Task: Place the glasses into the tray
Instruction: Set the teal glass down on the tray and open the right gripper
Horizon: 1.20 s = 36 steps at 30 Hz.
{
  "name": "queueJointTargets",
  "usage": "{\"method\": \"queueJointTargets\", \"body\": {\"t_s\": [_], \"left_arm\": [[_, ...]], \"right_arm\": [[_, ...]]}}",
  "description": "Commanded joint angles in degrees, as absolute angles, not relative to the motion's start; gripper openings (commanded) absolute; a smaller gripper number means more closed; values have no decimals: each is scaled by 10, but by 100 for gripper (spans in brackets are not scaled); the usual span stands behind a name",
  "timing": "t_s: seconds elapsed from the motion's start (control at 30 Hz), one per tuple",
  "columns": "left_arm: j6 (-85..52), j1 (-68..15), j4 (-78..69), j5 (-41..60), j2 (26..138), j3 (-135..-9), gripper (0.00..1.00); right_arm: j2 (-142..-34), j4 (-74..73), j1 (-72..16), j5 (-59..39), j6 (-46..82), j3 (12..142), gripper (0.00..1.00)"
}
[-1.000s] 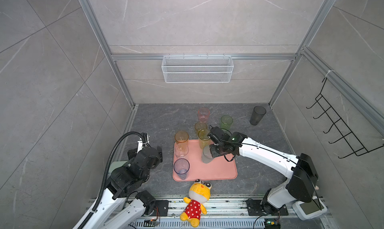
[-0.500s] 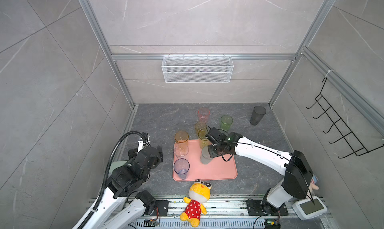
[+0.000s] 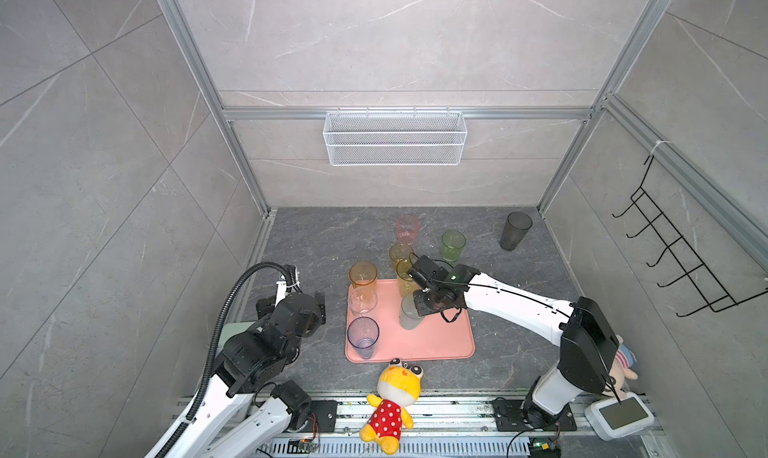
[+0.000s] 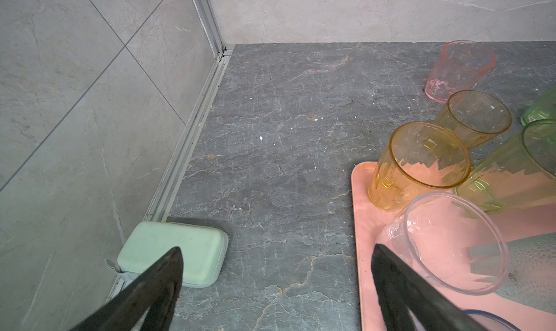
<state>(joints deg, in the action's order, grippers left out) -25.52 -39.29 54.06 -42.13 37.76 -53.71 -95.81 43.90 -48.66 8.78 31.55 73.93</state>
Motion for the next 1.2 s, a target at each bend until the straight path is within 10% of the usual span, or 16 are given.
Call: {"method": "queueJointTargets", "body": {"t_s": [0.0, 1.17], "left_arm": [[-264, -395, 539, -438, 381, -539, 97], [-264, -395, 539, -438, 381, -537, 97]], "right_arm": [[-971, 440, -492, 100, 319, 759, 0], [-978, 467, -492, 97, 314, 795, 29]]}}
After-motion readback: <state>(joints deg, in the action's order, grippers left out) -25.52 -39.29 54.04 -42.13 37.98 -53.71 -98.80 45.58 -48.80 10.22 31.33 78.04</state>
